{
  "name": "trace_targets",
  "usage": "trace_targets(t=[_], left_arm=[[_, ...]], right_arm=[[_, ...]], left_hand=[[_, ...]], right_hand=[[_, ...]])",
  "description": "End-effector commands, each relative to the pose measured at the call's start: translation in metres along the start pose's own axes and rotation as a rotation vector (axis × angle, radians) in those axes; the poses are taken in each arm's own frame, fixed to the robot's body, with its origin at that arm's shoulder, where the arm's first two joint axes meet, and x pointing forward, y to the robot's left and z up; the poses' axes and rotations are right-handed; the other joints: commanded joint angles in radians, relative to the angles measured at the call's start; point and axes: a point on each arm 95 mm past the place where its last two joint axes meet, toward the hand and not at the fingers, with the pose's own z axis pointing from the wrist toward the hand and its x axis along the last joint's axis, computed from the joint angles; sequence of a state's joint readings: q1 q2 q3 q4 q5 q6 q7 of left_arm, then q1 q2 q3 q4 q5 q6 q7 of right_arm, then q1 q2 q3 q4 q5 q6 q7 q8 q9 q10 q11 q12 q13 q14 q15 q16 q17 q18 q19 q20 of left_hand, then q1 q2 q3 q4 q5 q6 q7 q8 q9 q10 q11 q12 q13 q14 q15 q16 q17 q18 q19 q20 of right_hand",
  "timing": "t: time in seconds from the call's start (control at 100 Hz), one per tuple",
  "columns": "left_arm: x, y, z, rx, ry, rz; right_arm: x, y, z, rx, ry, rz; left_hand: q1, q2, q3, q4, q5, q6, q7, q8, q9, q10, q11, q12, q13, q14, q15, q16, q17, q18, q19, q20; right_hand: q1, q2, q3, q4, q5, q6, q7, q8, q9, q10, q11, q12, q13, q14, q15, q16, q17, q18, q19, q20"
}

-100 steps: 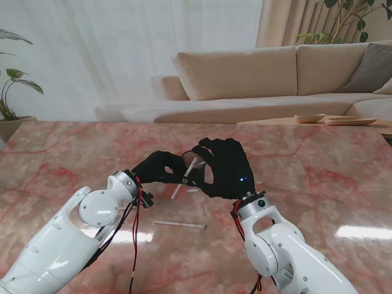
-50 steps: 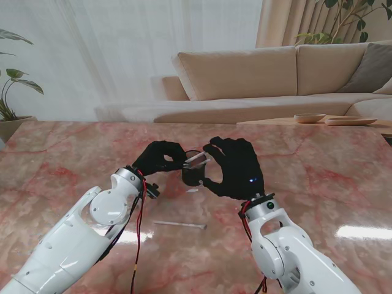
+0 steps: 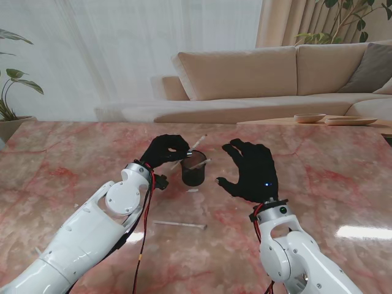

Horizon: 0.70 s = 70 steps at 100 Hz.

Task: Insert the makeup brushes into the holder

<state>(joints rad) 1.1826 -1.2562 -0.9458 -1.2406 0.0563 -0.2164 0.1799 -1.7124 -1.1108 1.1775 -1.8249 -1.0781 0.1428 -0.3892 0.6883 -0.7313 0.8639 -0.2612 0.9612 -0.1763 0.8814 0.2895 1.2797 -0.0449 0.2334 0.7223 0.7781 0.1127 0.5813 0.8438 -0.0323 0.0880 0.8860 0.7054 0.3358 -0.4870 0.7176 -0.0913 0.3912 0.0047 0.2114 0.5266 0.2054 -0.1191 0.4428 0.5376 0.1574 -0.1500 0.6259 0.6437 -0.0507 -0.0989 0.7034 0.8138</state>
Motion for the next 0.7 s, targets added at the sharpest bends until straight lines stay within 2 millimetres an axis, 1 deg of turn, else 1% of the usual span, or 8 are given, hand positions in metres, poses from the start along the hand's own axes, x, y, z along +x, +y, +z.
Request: trace_targets(t=[0.0,0.13,0.25,0.31,0.34,0.46,0.49,0.69], left_arm=[[0.0,0.006,0.004,0.009,-0.012,-0.039],[-0.004,0.012,0.011,0.031,-0.036,-0.151],[-0.006,0.016,0.018,0.049,-0.052,-0.242],[-0.008,0.018,0.021,0.059,-0.061,-0.26],[-0.009,0.019,0.023,0.064,-0.065,-0.27],[-0.011,0.022,0.028,0.09,-0.085,-0.32],[-0.012,0.023,0.029,0.097,-0.091,-0.336],[-0.018,0.026,0.037,0.124,-0.124,-0.385]], right_arm=[[-0.006,-0.006,-0.004,0.028,-0.027,0.0],[-0.01,-0.01,-0.007,0.041,-0.042,0.002],[-0.013,-0.016,-0.011,0.057,-0.056,0.006],[-0.015,-0.018,-0.012,0.065,-0.066,0.011],[-0.016,-0.019,-0.012,0.069,-0.07,0.015],[-0.018,-0.022,-0.012,0.081,-0.079,0.023],[-0.018,-0.023,-0.012,0.084,-0.081,0.024],[-0.02,-0.027,-0.013,0.1,-0.089,0.035]], left_hand=[[0.013,0.021,0.05,0.025,0.0,-0.219,0.084,0.019,0.075,-0.081,-0.03,0.008,-0.029,-0.07,-0.04,-0.019,-0.025,-0.052,-0.036,-0.023],[0.004,0.016,0.054,0.019,-0.003,-0.274,0.081,0.041,0.076,-0.12,-0.045,-0.014,-0.09,-0.106,-0.093,-0.061,-0.02,-0.09,-0.172,-0.067],[-0.001,0.01,0.062,0.015,-0.003,-0.3,0.081,0.052,0.075,-0.138,-0.051,-0.028,-0.127,-0.125,-0.118,-0.086,-0.026,-0.117,-0.276,-0.066],[-0.002,0.005,0.061,0.014,-0.001,-0.319,0.079,0.056,0.073,-0.153,-0.053,-0.036,-0.141,-0.133,-0.125,-0.096,-0.029,-0.125,-0.324,-0.043],[-0.008,-0.003,0.078,0.005,0.0,-0.331,0.081,0.055,0.073,-0.162,-0.051,-0.042,-0.147,-0.135,-0.126,-0.105,-0.027,-0.128,-0.364,0.011],[-0.007,-0.033,0.095,0.001,0.013,-0.355,0.091,0.045,0.076,-0.177,-0.057,-0.056,-0.158,-0.139,-0.125,-0.106,-0.036,-0.132,-0.395,0.039],[-0.009,-0.041,0.116,-0.008,0.013,-0.353,0.109,0.024,0.077,-0.175,-0.054,-0.066,-0.16,-0.139,-0.124,-0.106,-0.035,-0.133,-0.418,0.073],[0.015,-0.073,0.135,-0.006,0.043,-0.352,0.115,0.018,0.084,-0.183,-0.058,-0.081,-0.159,-0.139,-0.122,-0.105,-0.04,-0.138,-0.426,0.095]], right_hand=[[-0.049,0.019,-0.006,0.013,-0.028,0.018,-0.019,-0.01,-0.03,0.014,-0.007,-0.018,-0.03,0.007,-0.013,-0.01,-0.015,-0.01,-0.025,0.017],[-0.05,0.022,-0.003,0.015,-0.02,0.013,-0.017,-0.011,-0.026,0.013,-0.006,-0.018,-0.03,0.007,-0.013,-0.01,-0.015,-0.01,-0.025,0.018],[-0.051,0.023,0.0,0.016,-0.015,0.01,-0.015,-0.011,-0.024,0.012,-0.005,-0.018,-0.03,0.007,-0.013,-0.01,-0.014,-0.01,-0.025,0.018],[-0.049,0.024,0.003,0.017,-0.014,0.009,-0.014,-0.012,-0.023,0.012,-0.005,-0.018,-0.03,0.007,-0.013,-0.01,-0.013,-0.01,-0.026,0.018],[-0.049,0.024,0.005,0.017,-0.014,0.009,-0.014,-0.012,-0.023,0.013,-0.005,-0.018,-0.03,0.007,-0.013,-0.01,-0.013,-0.01,-0.026,0.018],[-0.05,0.025,0.013,0.018,-0.009,0.006,-0.012,-0.013,-0.017,0.011,-0.002,-0.016,-0.029,0.007,-0.011,-0.008,-0.012,-0.01,-0.026,0.019],[-0.049,0.025,0.016,0.018,-0.009,0.005,-0.011,-0.013,-0.015,0.011,0.0,-0.015,-0.029,0.005,-0.008,-0.005,-0.011,-0.01,-0.026,0.019],[-0.048,0.025,0.035,0.019,-0.001,0.003,-0.006,-0.014,-0.006,0.011,0.006,-0.009,-0.03,0.004,0.002,0.004,-0.009,-0.009,-0.026,0.02]])
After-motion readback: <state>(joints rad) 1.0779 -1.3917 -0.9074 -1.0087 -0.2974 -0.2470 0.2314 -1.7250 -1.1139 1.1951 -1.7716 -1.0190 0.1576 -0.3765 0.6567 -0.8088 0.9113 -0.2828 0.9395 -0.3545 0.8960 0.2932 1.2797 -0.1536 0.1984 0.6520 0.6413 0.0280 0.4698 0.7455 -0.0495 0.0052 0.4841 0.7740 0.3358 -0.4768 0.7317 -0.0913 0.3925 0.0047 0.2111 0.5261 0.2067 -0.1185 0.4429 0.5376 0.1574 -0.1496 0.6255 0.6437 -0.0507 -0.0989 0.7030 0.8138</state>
